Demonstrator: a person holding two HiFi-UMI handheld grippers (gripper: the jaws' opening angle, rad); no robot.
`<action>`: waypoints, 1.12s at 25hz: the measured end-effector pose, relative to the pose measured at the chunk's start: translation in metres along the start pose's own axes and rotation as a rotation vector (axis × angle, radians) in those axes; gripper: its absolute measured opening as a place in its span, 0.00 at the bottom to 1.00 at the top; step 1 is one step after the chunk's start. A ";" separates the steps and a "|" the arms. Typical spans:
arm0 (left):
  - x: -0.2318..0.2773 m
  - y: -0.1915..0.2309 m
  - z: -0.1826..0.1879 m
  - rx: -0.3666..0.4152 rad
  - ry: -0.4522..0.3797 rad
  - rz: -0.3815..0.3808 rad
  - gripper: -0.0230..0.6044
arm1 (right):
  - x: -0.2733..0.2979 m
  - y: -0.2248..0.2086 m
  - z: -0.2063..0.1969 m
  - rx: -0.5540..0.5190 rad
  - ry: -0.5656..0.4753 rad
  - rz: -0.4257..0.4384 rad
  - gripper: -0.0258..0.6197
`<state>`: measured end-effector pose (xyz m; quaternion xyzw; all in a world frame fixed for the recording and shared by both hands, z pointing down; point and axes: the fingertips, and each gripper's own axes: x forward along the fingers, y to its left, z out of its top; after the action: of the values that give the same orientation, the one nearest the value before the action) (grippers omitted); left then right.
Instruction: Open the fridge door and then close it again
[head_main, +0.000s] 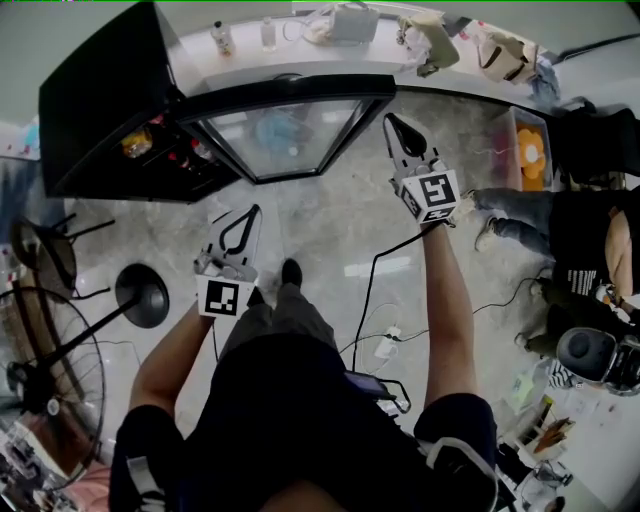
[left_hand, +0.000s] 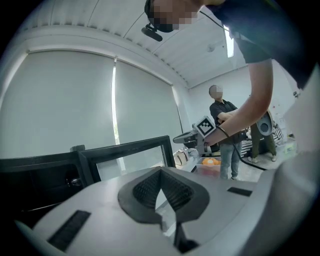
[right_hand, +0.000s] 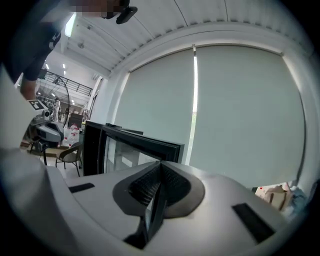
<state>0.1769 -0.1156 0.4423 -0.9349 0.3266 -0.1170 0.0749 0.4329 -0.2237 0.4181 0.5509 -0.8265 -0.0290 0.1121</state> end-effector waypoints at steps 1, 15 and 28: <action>-0.001 0.000 0.002 0.000 0.000 0.005 0.07 | -0.006 0.005 0.003 0.007 -0.006 -0.006 0.07; -0.037 0.034 0.025 -0.131 -0.090 0.147 0.07 | -0.070 0.112 0.048 0.086 -0.030 -0.171 0.07; -0.093 0.070 0.040 -0.155 -0.151 0.234 0.07 | -0.111 0.193 0.094 0.081 -0.090 -0.269 0.07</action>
<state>0.0754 -0.1091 0.3728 -0.8995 0.4349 -0.0114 0.0400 0.2783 -0.0536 0.3427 0.6590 -0.7498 -0.0352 0.0479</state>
